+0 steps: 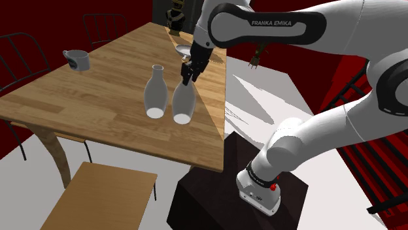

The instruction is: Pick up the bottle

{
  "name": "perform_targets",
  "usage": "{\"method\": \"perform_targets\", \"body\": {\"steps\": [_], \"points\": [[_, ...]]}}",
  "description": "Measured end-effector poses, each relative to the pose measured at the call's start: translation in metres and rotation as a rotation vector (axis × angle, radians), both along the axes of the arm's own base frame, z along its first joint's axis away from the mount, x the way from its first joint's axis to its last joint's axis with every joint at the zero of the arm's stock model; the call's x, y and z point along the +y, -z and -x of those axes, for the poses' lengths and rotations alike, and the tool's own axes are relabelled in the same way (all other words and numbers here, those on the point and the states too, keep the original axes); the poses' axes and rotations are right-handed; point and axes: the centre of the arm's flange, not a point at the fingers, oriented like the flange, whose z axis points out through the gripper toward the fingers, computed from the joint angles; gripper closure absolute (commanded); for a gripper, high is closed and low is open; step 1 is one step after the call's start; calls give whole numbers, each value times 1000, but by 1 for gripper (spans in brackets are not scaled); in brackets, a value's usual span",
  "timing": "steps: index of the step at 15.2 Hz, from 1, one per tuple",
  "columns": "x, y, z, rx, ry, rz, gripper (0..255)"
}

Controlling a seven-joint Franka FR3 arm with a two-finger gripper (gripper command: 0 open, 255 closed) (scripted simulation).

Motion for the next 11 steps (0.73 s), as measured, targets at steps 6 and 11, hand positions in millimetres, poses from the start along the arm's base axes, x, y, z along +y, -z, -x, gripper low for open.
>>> {"method": "perform_targets", "body": {"steps": [6,11], "points": [[0,-31,0,0,0,0,255],[2,-58,2,0,0,0,255]]}}
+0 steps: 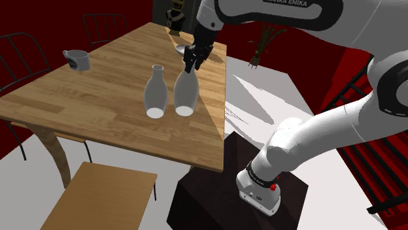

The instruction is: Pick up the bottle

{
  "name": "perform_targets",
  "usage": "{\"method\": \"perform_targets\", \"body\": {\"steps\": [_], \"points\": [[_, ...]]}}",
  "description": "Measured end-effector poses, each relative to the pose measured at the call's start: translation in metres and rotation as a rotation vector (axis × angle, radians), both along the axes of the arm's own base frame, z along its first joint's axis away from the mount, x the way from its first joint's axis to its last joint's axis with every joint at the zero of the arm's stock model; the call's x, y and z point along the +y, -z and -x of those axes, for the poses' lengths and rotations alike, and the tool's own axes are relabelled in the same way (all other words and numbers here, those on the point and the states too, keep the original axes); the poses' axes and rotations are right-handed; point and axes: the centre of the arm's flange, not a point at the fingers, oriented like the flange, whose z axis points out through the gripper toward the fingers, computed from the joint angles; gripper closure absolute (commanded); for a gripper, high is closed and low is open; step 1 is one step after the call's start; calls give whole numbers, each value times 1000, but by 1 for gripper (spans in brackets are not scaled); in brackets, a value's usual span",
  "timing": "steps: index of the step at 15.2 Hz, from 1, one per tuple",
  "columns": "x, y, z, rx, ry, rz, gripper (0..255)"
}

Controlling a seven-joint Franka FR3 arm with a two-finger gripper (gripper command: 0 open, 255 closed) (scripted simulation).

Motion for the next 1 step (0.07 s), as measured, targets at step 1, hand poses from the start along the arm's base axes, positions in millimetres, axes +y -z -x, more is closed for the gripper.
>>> {"method": "perform_targets", "body": {"steps": [1], "points": [[0,-3,-1,0,0,0,255]]}}
